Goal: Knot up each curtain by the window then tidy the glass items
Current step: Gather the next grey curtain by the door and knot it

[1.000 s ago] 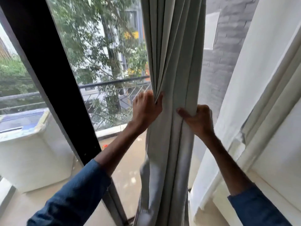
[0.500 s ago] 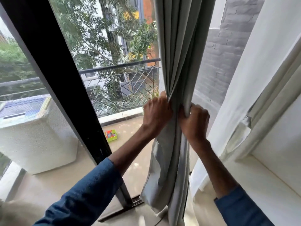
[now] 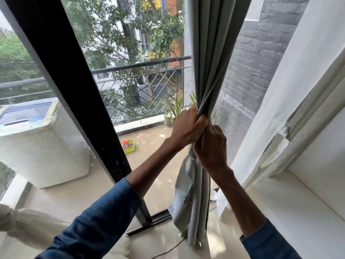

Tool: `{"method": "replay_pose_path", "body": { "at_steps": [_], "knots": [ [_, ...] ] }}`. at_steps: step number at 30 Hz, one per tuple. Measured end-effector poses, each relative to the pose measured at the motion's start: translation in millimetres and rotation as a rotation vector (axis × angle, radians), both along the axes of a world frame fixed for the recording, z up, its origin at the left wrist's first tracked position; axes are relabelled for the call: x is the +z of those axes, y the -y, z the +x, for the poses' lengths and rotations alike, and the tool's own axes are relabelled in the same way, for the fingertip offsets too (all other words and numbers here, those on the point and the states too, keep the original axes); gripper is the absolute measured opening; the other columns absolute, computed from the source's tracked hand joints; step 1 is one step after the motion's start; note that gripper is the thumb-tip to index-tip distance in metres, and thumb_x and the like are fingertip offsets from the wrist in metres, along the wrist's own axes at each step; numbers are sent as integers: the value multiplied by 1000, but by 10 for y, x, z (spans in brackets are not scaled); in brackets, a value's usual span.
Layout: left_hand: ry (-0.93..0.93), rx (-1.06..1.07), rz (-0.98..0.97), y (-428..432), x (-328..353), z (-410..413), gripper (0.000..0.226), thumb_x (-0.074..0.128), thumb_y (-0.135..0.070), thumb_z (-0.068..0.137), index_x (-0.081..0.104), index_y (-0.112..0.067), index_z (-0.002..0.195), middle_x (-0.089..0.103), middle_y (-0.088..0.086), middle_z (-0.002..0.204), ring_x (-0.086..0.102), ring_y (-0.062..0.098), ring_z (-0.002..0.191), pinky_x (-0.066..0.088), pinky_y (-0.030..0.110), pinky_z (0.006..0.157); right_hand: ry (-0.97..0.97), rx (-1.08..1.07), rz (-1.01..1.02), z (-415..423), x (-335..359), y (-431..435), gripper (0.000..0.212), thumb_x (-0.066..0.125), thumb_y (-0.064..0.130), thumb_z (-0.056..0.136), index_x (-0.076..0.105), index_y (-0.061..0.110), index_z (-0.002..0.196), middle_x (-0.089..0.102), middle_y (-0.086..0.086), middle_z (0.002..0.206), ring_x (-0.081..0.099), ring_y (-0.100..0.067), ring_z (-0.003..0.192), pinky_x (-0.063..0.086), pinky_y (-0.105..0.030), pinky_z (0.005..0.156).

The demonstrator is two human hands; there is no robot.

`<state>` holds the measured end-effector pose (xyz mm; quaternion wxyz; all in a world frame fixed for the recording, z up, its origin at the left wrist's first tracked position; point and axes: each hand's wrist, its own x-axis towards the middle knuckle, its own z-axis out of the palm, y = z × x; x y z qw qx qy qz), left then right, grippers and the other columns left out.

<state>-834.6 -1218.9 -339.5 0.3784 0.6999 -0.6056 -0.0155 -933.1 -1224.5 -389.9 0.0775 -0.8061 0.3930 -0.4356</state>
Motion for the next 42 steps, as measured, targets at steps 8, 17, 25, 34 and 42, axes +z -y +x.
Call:
{"method": "replay_pose_path", "body": {
  "at_steps": [8, 17, 25, 34, 42],
  "knots": [
    [-65, -6, 25, 4, 74, -34, 44, 60, -59, 88, 45, -19, 79, 41, -10, 60, 43, 13, 55, 29, 29, 55, -39, 169, 32, -149, 15, -81, 34, 50, 9, 87, 60, 3, 119, 66, -16, 116, 57, -32, 104, 46, -40, 94],
    [-17, 116, -71, 142, 38, -90, 15, 55, -3, 69, 49, -7, 82, 44, -2, 54, 48, 22, 46, 40, 32, 46, 484, 68, 38, -252, -387, -349, 19, 64, -3, 90, 73, 4, 105, 71, -5, 108, 68, -12, 97, 60, -24, 69],
    [40, 136, -82, 228, -93, -135, 27, 52, -8, 66, 51, -9, 93, 55, 5, 60, 58, 28, 52, 51, 37, 44, 123, 121, 378, -136, -1038, -360, 29, 77, 20, 86, 70, 9, 112, 75, -4, 104, 69, -10, 92, 49, -18, 86],
    [71, 189, -128, -48, -167, 53, 17, 69, -16, 86, 65, -4, 97, 49, 1, 60, 27, 10, 45, 18, 20, 48, 62, 245, 484, -457, -999, -161, 29, 76, 34, 88, 63, 20, 65, 68, 23, 60, 66, 10, 63, 56, -27, 62],
    [-14, 135, 100, -41, -542, 208, 29, 64, -29, 90, 48, -13, 71, 44, -2, 63, 40, 15, 55, 30, 26, 54, -61, 148, 441, -879, -752, 259, 24, 74, 59, 79, 77, 38, 90, 74, 20, 75, 70, 2, 78, 56, -36, 71]
  ]
}}
